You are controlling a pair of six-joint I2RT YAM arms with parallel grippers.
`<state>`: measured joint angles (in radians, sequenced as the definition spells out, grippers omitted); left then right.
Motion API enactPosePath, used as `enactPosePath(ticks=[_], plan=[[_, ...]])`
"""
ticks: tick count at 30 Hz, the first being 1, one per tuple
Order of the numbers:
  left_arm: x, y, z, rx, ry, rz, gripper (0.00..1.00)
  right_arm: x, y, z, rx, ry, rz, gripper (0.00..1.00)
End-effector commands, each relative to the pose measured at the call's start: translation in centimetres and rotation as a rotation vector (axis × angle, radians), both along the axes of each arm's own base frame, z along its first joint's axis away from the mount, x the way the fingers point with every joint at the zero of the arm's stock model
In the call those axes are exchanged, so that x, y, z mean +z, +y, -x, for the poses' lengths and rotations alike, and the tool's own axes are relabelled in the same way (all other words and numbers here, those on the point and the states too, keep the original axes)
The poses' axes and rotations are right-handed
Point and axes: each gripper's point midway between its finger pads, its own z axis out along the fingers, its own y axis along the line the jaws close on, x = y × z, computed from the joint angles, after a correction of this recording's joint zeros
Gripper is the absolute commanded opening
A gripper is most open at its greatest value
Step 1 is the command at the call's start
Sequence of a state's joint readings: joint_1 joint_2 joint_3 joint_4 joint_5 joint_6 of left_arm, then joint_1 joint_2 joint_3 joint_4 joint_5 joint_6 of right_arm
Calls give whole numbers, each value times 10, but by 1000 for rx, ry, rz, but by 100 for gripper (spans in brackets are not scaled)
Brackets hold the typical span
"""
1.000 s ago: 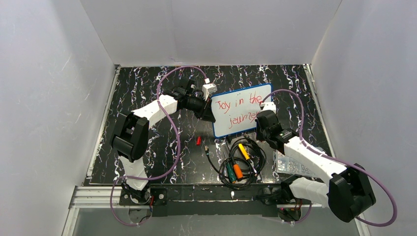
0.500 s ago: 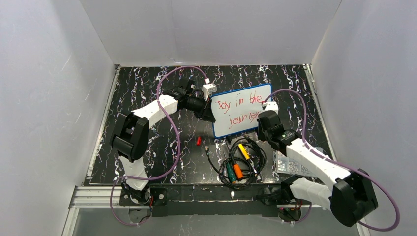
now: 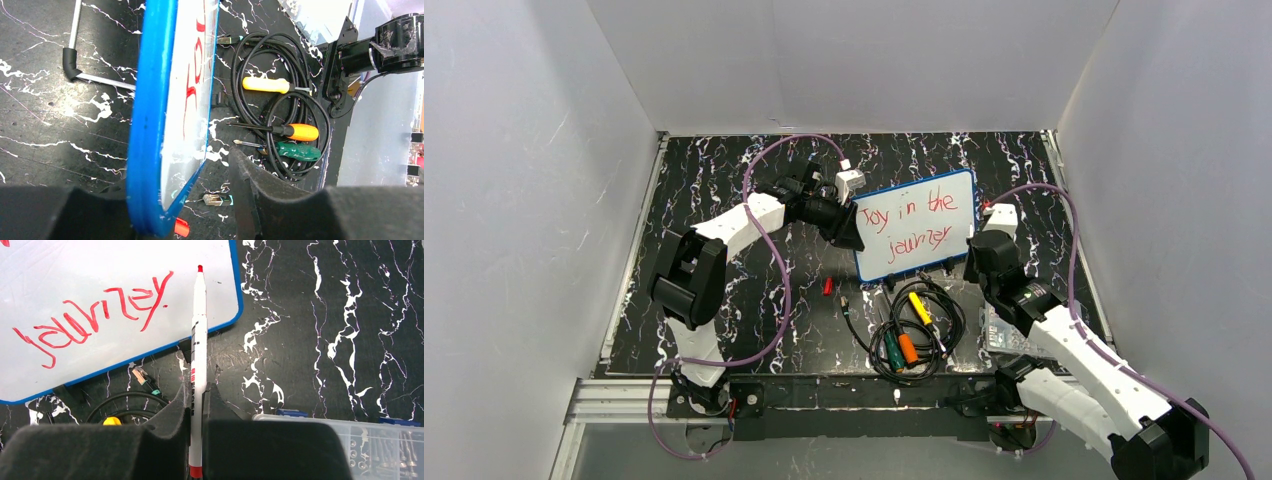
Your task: Write a sentence on the whiteboard
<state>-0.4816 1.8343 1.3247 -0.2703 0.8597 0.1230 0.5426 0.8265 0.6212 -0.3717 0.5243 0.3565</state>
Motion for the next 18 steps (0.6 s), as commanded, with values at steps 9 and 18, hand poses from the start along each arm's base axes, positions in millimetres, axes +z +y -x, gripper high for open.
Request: enactPosePath(ticks=[9,18], plan=[[18,20,9,67,-49,-19,83,44,25,-6,127,-94,-91,1],[42,80,34,226,-211,-138,98,69,112,28,641,-47,-302,1]])
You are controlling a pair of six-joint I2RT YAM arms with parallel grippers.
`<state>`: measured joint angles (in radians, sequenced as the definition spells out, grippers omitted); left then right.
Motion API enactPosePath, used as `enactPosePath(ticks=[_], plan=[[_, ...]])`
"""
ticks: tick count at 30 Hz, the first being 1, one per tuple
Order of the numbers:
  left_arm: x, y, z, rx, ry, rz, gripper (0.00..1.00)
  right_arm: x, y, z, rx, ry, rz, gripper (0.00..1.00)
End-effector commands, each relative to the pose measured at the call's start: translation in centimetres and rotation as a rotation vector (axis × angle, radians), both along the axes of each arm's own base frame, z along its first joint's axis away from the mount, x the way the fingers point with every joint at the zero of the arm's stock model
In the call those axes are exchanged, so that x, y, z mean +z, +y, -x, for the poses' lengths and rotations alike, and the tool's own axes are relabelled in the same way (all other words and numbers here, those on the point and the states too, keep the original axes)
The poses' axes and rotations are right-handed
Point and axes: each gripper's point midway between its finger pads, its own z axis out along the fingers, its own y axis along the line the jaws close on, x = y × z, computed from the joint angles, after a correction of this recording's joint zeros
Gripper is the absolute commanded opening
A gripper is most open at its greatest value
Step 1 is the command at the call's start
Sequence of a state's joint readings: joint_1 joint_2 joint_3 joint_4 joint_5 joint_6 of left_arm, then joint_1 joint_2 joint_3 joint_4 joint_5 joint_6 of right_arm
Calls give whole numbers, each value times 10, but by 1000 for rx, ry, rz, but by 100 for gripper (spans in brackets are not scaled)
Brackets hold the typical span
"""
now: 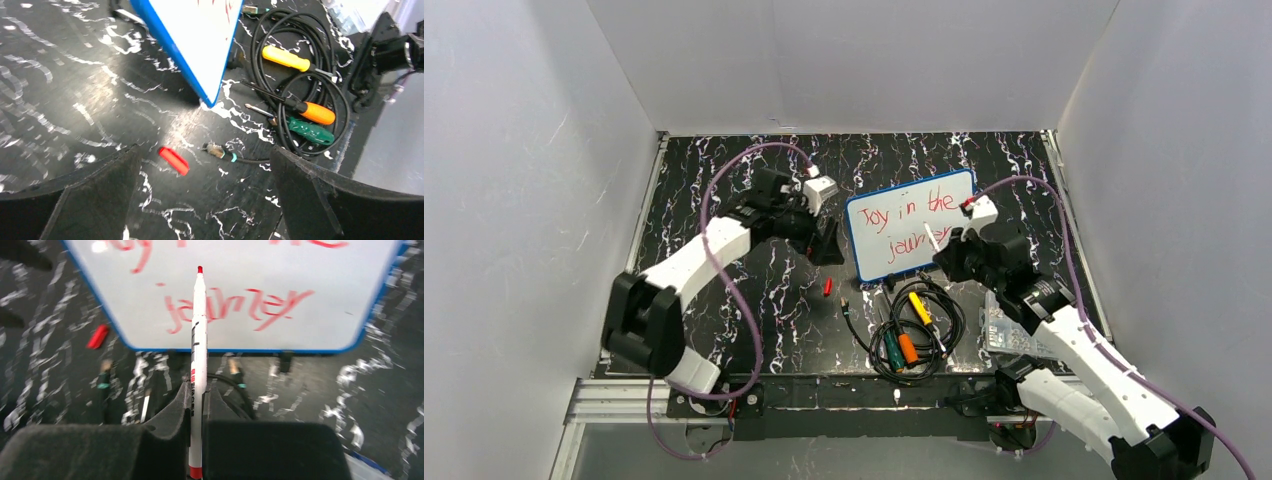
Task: Write a sentence on the whiteboard
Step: Write a sentence on the whiteboard, then adjust the whiteboard marker.
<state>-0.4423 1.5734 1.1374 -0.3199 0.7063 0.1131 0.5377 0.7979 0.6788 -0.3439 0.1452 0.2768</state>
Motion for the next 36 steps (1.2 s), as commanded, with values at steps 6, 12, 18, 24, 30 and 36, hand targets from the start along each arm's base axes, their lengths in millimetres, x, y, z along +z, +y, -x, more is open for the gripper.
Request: enactPosePath(ticks=[6,12,18,24,30,36], plan=[[75,44,41,82,-418,11,98,36,85,50,557,130,-212,1],[77,19,95,-114,-502,13,98,25,107,84,764,342,-295,1],[63,-5,136,-295,-535,-4,96,15,116,113,892,498,-308,1],[50,-23,160,-404,-532,-30,92,24,128,136,1008,550,-344,1],[41,-34,174,-461,-528,-55,88,26,133,148,1068,582,-339,1],[38,-43,185,-492,-499,-48,61,25,136,153,1094,596,-310,1]])
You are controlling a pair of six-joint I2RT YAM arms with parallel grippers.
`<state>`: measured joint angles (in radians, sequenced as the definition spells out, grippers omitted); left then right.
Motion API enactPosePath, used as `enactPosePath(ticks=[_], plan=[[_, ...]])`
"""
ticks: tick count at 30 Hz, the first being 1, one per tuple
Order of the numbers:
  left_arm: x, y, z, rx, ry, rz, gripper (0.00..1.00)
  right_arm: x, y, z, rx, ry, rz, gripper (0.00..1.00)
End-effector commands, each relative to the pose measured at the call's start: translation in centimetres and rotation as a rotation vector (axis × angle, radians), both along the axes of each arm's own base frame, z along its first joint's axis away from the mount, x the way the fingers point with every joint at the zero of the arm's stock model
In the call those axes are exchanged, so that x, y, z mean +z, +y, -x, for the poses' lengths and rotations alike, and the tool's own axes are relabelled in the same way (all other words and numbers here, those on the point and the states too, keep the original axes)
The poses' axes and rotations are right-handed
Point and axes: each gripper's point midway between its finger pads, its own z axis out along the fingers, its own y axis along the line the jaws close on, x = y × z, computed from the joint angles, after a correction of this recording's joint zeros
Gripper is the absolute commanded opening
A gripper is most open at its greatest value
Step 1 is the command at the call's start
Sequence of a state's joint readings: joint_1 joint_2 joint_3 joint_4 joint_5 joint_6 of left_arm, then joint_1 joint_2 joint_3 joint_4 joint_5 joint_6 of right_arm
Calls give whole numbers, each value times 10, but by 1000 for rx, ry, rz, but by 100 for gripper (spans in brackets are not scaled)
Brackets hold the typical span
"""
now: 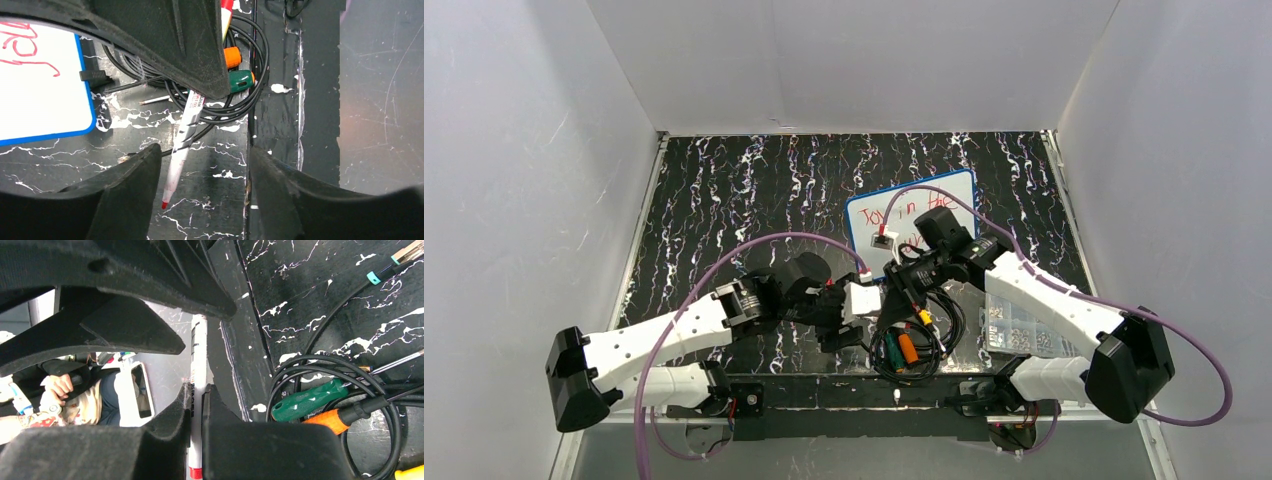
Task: Write a sentence on the whiteboard
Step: Adjust the whiteboard marker.
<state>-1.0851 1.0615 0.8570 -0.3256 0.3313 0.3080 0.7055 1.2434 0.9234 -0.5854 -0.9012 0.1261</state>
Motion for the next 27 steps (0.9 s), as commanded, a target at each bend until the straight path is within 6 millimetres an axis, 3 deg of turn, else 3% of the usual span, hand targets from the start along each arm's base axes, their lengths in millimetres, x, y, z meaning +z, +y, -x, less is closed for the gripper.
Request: enactPosePath(ticks=[1,4,7,9,11,17,23,27], plan=[[4,-6,7,-18,16,4,53,18,5,3,50,-29,-43,1],[1,-10,12,-30,47,-3,37,22,7,2,55,-38,-57,1],[-1,-15,17,-26,91,-2,14,24,9,-4,23,-67,-54,3],[-3,-16,17,-2,119,-6,0,27,11,-10,-15,-99,-57,11],[-3,-15,15,41,132,-1,0,30,11,-15,-58,-123,-60,19],[0,-8,0,130,97,28,0,35,4,-34,-245,-216,-72,59],[9,-5,-2,133,170,72,0,41,-6,-39,-359,-227,-140,75],[22,-8,3,97,218,145,0,59,-5,-37,-379,-190,-274,83]])
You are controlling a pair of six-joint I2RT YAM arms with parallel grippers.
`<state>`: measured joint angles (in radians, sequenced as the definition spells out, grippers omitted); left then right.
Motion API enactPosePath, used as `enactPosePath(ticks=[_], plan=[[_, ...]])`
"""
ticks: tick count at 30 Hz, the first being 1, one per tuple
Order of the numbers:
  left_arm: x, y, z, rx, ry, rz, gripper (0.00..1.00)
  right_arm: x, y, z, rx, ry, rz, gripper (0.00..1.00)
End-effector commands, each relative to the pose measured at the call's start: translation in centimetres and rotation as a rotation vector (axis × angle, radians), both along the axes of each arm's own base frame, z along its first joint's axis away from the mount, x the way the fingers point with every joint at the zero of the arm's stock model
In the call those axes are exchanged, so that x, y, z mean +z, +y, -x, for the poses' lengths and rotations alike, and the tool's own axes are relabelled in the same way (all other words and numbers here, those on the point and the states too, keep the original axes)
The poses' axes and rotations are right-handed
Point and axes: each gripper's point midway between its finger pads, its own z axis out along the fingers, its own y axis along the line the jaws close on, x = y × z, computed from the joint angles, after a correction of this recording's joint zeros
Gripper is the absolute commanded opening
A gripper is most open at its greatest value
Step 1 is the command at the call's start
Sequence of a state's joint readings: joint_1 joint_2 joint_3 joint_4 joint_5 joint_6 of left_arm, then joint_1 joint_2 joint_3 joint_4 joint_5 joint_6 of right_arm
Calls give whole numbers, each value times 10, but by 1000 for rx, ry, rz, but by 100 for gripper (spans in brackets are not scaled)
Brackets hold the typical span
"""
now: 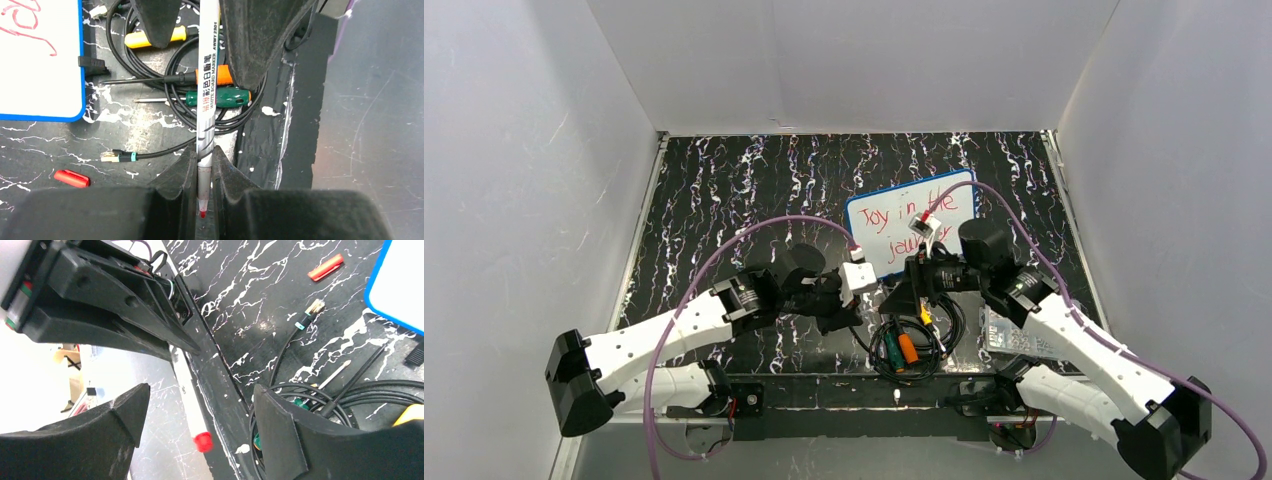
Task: Write a sentence on the whiteboard
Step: Adjust the whiteboard marker.
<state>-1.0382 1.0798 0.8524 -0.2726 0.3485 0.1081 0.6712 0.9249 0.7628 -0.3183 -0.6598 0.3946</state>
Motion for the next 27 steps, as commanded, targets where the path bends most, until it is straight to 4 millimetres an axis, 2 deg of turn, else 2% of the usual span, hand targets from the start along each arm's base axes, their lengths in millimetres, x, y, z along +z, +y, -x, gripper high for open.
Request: enactPosePath(ticks=[1,6,12,17,21,27], plan=[[22,-3,11,-46,64,120,0,30,7,-7,-32,-10,-186,84],[24,-6,17,-85,108,131,0,37,10,-3,-6,15,-235,80],[27,-6,14,-74,119,140,0,43,12,5,32,45,-267,54],[30,-6,10,-58,117,154,0,32,10,11,50,90,-236,51],[30,-5,8,-52,123,149,0,32,9,15,65,112,-244,49],[30,-5,7,-50,127,149,0,32,9,15,60,111,-246,39]])
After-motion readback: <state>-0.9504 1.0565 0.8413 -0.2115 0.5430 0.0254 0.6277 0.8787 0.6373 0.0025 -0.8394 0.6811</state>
